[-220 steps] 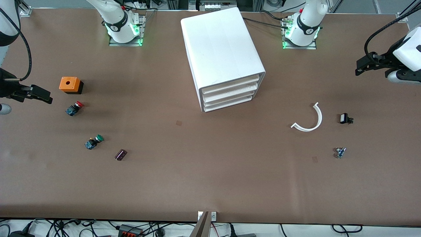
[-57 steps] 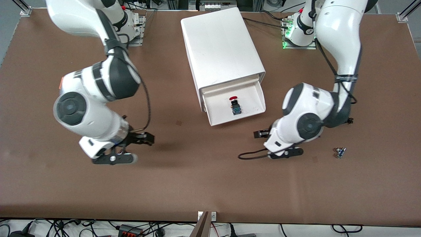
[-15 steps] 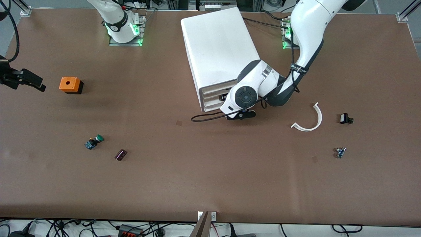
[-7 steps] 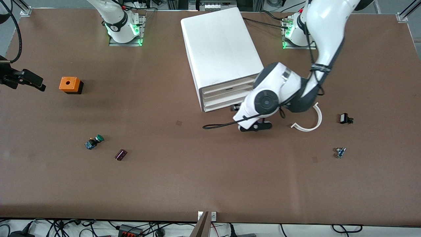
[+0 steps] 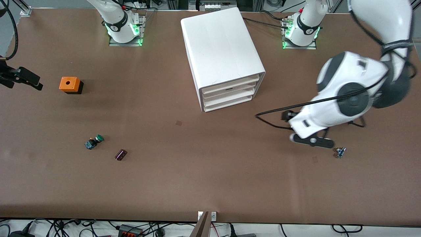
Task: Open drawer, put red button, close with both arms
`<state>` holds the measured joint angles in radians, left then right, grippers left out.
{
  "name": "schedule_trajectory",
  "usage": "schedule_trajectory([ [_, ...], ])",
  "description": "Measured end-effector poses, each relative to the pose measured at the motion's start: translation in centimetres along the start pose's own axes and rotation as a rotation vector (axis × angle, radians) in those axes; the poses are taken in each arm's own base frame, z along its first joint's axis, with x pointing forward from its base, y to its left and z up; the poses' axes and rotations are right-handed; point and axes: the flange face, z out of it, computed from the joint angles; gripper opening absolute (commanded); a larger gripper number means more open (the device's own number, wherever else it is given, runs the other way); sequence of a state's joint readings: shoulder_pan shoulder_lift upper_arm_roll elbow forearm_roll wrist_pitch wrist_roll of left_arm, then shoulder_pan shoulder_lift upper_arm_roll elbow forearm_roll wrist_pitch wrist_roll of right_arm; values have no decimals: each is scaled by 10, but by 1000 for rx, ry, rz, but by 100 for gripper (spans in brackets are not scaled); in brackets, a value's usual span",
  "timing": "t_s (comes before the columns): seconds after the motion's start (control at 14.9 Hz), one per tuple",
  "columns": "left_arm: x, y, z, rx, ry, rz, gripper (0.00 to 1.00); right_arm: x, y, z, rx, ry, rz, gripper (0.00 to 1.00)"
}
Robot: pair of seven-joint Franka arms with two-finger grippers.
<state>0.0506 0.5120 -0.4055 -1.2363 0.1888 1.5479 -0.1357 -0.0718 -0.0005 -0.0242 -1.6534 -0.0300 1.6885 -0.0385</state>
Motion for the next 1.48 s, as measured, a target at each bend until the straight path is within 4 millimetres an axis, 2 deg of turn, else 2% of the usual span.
schedule_trajectory([
  [0.07, -7, -24, -15, 0, 12, 21, 100, 0, -1, -2, 0, 0, -1, 100],
  [0.2, -25, -52, -45, 10, 37, 36, 100, 0, -2, 0, 0, -8, -4, 100],
  [0.4, -67, -70, -92, 19, 67, -18, 100, 1, -7, 7, 1, -28, -13, 100],
  [0.6, -117, -80, -117, 18, 120, -64, 100, 3, -8, 11, 1, -35, -15, 100],
  [0.74, -139, -79, -117, 32, 190, -70, 100, 3, -9, 12, 1, -37, -17, 100],
  [0.87, -151, -80, -109, 38, 206, -71, 100, 3, -11, 12, 1, -37, -19, 100],
  [1.07, -154, -89, -98, 37, 186, -33, 100, 4, -11, 13, 1, -37, -21, 100],
  [1.48, -159, -91, -91, 8, 136, -31, 100, 6, -12, 17, 0, -44, -22, 100],
])
